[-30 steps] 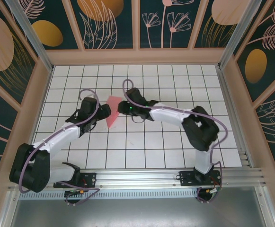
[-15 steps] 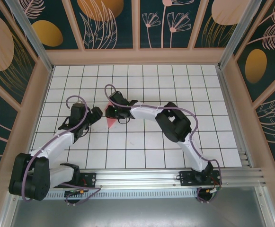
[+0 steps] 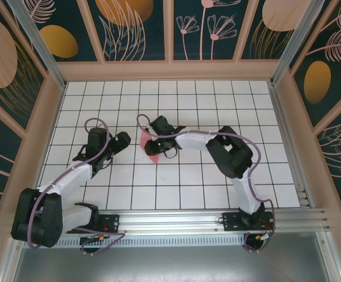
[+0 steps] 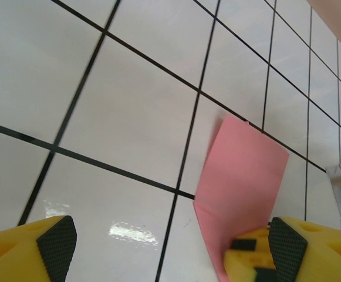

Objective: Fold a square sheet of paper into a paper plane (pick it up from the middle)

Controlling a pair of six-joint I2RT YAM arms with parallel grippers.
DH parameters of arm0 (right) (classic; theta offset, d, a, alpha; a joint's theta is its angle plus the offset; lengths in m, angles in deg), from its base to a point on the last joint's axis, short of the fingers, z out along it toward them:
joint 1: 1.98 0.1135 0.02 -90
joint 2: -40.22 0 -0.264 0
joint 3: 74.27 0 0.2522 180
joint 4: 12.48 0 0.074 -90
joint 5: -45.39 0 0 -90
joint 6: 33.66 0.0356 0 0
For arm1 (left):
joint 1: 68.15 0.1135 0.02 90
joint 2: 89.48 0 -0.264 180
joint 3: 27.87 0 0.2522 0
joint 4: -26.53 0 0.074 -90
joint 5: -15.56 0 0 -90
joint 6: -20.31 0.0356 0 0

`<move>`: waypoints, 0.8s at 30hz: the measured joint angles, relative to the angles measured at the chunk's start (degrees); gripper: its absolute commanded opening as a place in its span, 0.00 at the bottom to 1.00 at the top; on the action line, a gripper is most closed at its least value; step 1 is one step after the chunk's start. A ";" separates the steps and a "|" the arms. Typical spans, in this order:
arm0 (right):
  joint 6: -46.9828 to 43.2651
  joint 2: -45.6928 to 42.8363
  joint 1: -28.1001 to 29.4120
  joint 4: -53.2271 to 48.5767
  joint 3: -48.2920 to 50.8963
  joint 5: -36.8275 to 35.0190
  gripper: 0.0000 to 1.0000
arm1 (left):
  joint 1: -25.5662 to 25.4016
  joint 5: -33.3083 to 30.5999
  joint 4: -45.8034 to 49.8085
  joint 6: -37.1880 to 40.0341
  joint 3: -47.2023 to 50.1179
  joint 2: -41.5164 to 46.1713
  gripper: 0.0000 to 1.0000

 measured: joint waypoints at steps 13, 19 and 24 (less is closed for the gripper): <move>8.72 -14.60 -1.20 -4.13 5.16 -10.64 0.31 | -0.02 5.88 -4.11 0.96 0.79 -1.75 0.87; 21.05 -13.51 3.45 -4.61 4.72 -17.66 0.22 | -0.02 6.54 -5.31 0.94 0.94 -2.60 0.87; 24.96 -9.46 3.78 -4.59 4.02 -18.64 0.22 | -0.02 7.76 -6.16 0.72 1.60 -2.75 0.89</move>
